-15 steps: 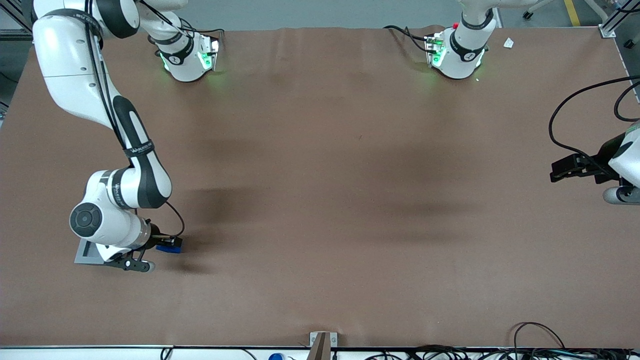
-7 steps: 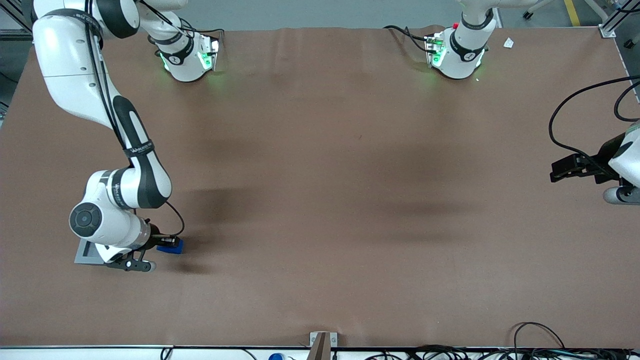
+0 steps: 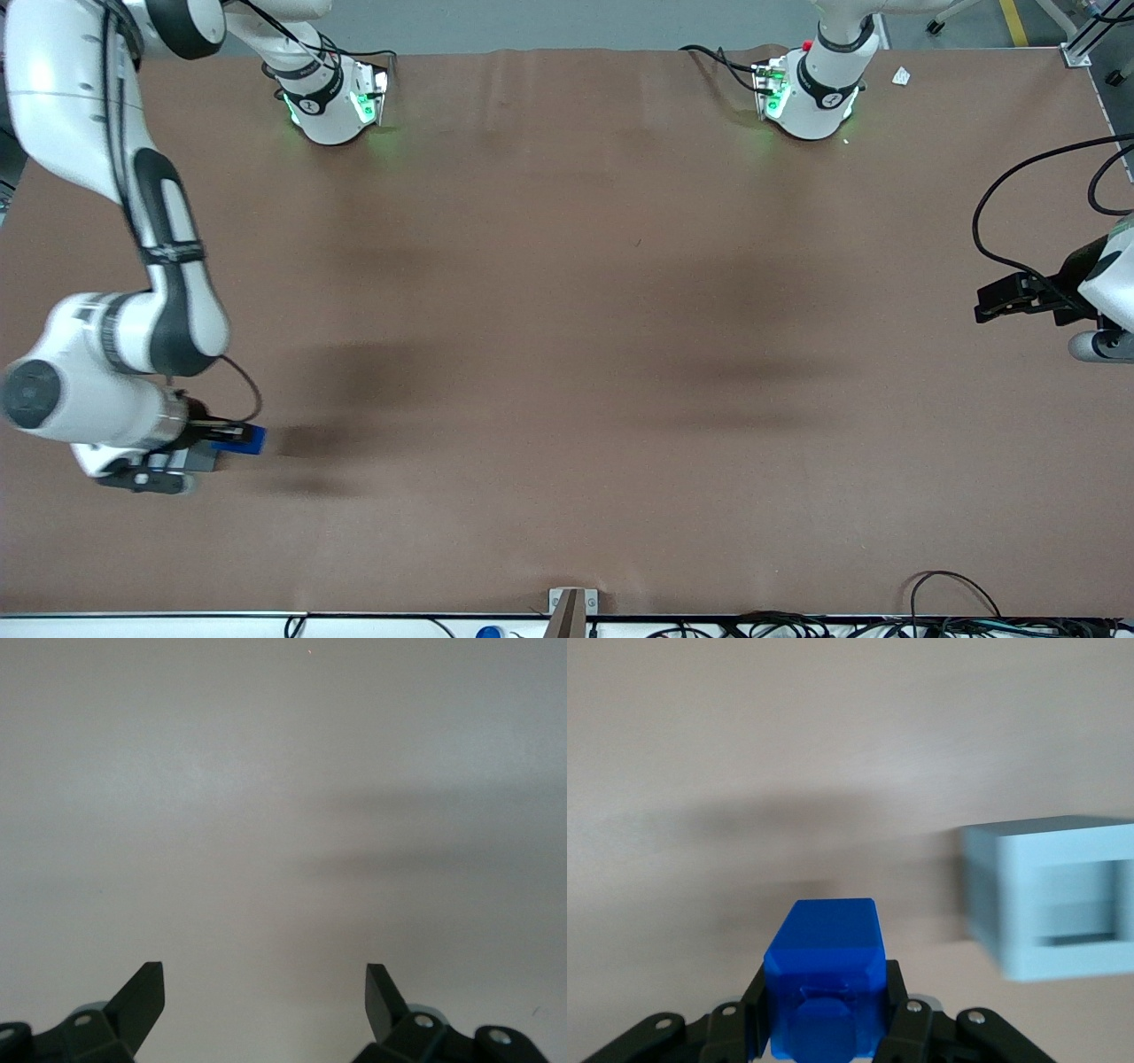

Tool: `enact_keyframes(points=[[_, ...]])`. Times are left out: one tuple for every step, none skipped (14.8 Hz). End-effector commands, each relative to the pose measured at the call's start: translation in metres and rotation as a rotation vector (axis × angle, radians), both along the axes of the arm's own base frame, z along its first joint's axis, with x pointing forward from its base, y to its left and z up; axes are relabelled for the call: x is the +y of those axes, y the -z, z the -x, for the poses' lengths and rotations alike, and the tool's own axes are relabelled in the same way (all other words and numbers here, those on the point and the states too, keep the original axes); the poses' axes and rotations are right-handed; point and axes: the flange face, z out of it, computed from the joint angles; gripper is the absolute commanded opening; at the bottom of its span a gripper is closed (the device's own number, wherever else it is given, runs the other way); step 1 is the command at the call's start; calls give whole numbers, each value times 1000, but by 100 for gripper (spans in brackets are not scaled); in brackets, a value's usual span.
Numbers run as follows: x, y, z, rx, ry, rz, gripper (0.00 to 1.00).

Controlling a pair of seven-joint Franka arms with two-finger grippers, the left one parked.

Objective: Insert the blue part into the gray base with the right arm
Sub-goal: 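Carry the blue block with the right gripper over the gray base opening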

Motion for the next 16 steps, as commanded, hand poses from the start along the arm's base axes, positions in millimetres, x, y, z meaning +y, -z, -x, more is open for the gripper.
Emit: enact_keyframes(points=[[-64,-22,13,8,-38,-4,1],[-83,-27,14,-4,-49,-2,1],[-97,-32,13,-19,-64,1,0],[-103,-32,10,-26,-73,4,0],[-103,-31,9,-28,-76,5,1],[-102,-29,8,-29,-79,6,1],[-105,-28,6,-29,-83,17,0],[-106,-25,2,-26,-93,36,0],[-108,-18,0,-18,-96,42,0],[-111,-12,-3,-15,-95,42,0],[-113,-6,-6,-9,-104,40,0],[-117,-5,-8,-8,-114,40,0],[-122,-3,-8,-3,-113,36,0],[-123,-3,-11,-4,-113,37,0],[-123,0,-12,-2,-111,34,0],[-124,4,-12,0,-104,28,0]])
